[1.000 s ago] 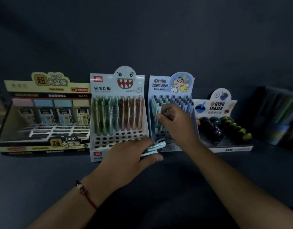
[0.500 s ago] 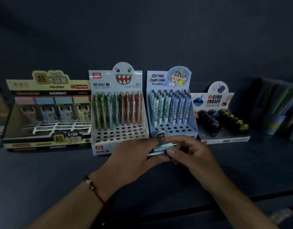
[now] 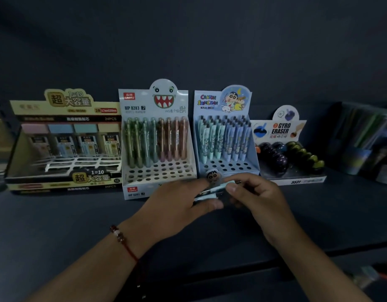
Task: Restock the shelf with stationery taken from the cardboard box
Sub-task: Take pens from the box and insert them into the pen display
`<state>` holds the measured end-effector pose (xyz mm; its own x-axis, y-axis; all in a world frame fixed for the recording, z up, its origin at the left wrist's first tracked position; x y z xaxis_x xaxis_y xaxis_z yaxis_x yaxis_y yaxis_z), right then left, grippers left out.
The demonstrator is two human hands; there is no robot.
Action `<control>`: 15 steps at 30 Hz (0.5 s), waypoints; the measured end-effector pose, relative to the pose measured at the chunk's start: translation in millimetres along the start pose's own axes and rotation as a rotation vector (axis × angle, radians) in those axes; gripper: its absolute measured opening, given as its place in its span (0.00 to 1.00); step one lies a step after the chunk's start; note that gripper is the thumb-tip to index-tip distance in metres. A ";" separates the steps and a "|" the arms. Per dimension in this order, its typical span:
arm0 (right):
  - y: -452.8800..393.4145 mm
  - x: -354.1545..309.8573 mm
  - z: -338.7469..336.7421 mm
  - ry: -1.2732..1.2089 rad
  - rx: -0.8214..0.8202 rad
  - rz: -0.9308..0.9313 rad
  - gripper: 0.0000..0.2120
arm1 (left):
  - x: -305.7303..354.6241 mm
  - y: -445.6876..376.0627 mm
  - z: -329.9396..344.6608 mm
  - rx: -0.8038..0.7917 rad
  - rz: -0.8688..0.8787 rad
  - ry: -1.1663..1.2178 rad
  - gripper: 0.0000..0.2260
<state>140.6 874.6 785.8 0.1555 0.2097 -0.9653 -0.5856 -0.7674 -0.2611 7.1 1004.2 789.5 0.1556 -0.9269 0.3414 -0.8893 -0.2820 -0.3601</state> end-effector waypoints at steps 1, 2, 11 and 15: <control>-0.2 0.0 -1.3 -0.048 0.032 0.017 0.06 | -0.1 0.0 0.1 0.000 -0.010 0.001 0.20; -0.3 0.3 -3.2 -0.092 0.065 0.034 0.05 | -0.5 -0.1 0.4 -0.001 -0.018 0.007 0.20; -12.6 -3.5 -19.3 -0.398 0.297 0.080 0.06 | -0.3 1.9 -4.8 -0.002 -0.072 0.043 0.23; -29.6 -18.2 -26.1 -0.493 0.334 0.032 0.06 | -4.1 2.3 -4.4 0.029 -0.070 0.119 0.19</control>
<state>175.8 877.7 811.0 -0.2074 0.5072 -0.8365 -0.8150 -0.5625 -0.1390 2.5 1008.5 791.1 0.1627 -0.8694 0.4666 -0.8649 -0.3533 -0.3566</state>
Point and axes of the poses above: each hand's wrist, its own y-axis away from the middle knuckle, its own z-axis out of the palm, x = y × z, the point moved 2 cm from there along -y, towards the middle knuckle, and after that the axes turned 1 degree about -y, right-handed, at the moved point
